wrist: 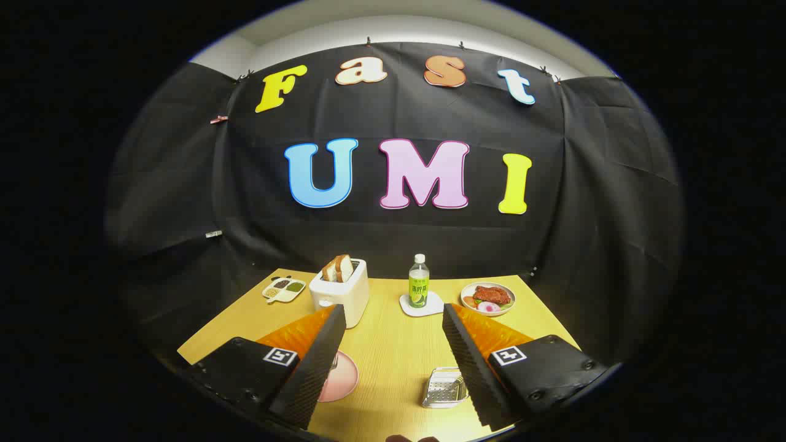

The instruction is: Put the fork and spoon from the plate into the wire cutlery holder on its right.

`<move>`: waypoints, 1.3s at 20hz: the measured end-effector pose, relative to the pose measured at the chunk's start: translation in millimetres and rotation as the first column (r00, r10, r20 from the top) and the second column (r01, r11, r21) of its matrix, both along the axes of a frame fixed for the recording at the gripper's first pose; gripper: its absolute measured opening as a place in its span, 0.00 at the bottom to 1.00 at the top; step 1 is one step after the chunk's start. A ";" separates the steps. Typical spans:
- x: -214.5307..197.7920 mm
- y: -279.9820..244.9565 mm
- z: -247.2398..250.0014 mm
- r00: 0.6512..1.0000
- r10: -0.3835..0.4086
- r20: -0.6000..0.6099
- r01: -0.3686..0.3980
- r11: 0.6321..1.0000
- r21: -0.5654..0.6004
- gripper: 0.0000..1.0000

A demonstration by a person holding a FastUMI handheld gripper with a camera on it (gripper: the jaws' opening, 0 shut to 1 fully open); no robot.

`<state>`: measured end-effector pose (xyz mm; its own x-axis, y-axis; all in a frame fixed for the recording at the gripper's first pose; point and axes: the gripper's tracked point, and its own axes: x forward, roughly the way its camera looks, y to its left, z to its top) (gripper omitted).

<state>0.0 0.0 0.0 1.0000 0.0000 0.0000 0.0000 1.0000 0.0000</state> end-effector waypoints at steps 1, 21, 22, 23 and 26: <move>0.1 0.8 -1.6 1.000 0.001 -0.005 -0.001 1.000 -0.002 0.98; 8.8 29.6 -12.0 0.997 0.060 -0.043 -0.060 0.998 0.004 0.98; 11.0 34.4 -15.9 0.996 0.068 -0.055 -0.068 0.998 0.005 0.99; 15.2 40.6 -22.5 0.994 0.084 -0.072 -0.084 0.996 0.004 0.98; 27.4 66.0 -45.3 0.980 0.139 -0.142 -0.140 0.990 0.005 0.98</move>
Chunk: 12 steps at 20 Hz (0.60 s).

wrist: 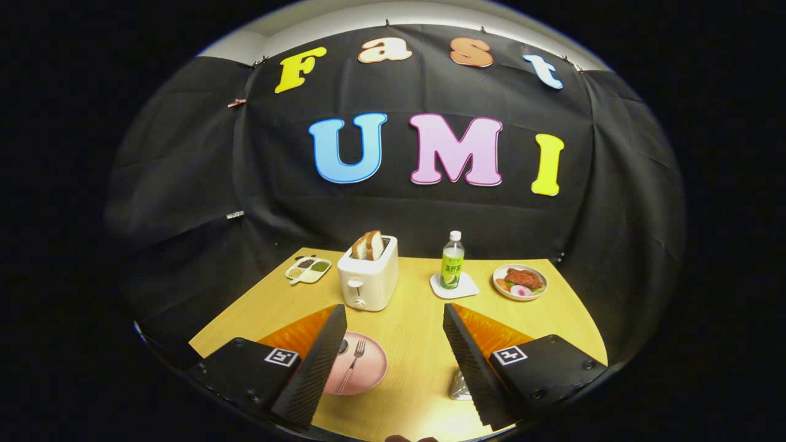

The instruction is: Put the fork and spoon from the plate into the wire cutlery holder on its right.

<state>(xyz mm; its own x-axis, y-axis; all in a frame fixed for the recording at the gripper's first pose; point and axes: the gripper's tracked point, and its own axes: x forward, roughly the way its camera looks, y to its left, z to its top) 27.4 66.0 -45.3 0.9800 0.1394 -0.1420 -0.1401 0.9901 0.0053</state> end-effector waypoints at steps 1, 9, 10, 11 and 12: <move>3.6 11.3 -10.5 0.999 0.026 -0.031 -0.026 1.000 0.001 0.98; 34.1 64.7 -136.9 0.921 0.099 -0.376 -0.128 0.990 -0.052 0.98; 36.9 67.1 -152.8 0.903 0.089 -0.420 -0.128 0.990 -0.066 0.98; 37.8 67.9 -167.6 0.883 0.076 -0.464 -0.126 0.989 -0.078 0.99; 39.5 70.7 -179.9 0.866 0.075 -0.495 -0.130 0.988 -0.078 0.99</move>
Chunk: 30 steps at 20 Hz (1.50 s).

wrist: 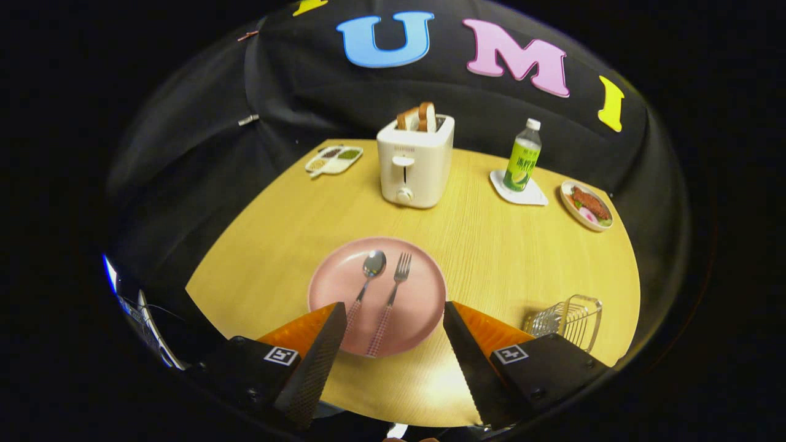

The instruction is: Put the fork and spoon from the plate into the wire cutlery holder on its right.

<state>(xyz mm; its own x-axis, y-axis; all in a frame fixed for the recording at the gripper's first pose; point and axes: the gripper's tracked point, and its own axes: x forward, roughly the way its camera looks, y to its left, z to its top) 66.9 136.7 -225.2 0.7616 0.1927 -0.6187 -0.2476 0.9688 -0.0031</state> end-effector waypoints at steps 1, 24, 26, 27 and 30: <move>3.2 1.3 -10.6 1.000 -0.004 -0.027 0.004 1.000 -0.008 0.99; 13.8 10.9 -98.5 0.925 -0.021 -0.379 0.038 0.999 0.038 0.12; 15.9 5.7 -91.1 0.927 -0.014 -0.374 0.040 0.997 0.063 0.10; 14.6 3.1 -86.7 0.928 -0.006 -0.374 0.036 0.996 0.076 0.10; 3.6 -7.6 -67.8 0.928 0.023 -0.373 0.018 0.994 0.106 0.10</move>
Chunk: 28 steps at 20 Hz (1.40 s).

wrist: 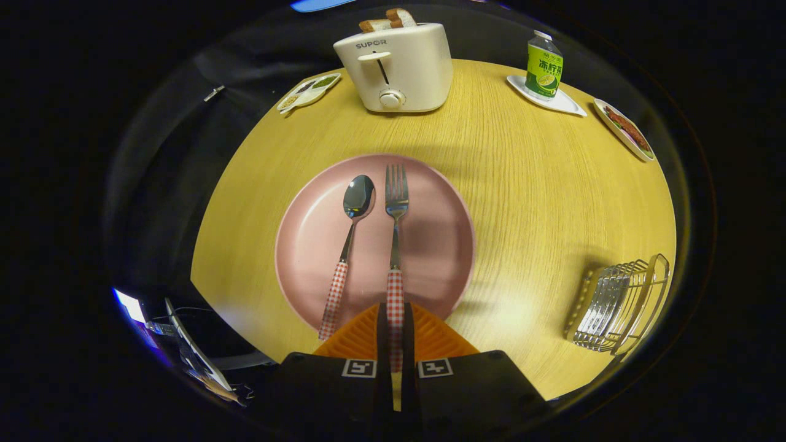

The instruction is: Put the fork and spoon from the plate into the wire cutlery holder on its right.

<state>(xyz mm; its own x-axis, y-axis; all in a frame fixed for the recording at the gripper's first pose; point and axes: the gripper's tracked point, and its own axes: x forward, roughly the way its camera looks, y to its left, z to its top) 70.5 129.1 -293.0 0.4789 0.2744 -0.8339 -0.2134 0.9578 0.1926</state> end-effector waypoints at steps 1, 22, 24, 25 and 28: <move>-5.8 -4.4 8.5 1.000 -0.002 -0.002 0.002 1.000 0.017 0.10; -125.6 -221.1 116.9 0.965 0.127 -0.228 -0.167 0.972 -0.166 0.10; -129.3 -240.1 116.5 0.948 0.124 -0.293 -0.184 0.965 -0.188 0.10; -131.0 -249.8 115.3 0.936 0.115 -0.332 -0.191 0.960 -0.206 0.10; -128.0 -262.9 113.2 0.903 0.121 -0.412 -0.227 0.948 -0.221 0.10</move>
<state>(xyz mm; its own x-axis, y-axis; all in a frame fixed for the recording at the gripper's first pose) -57.4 -133.8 -179.8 0.0663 0.0734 -0.9951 -0.3405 0.9391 0.0465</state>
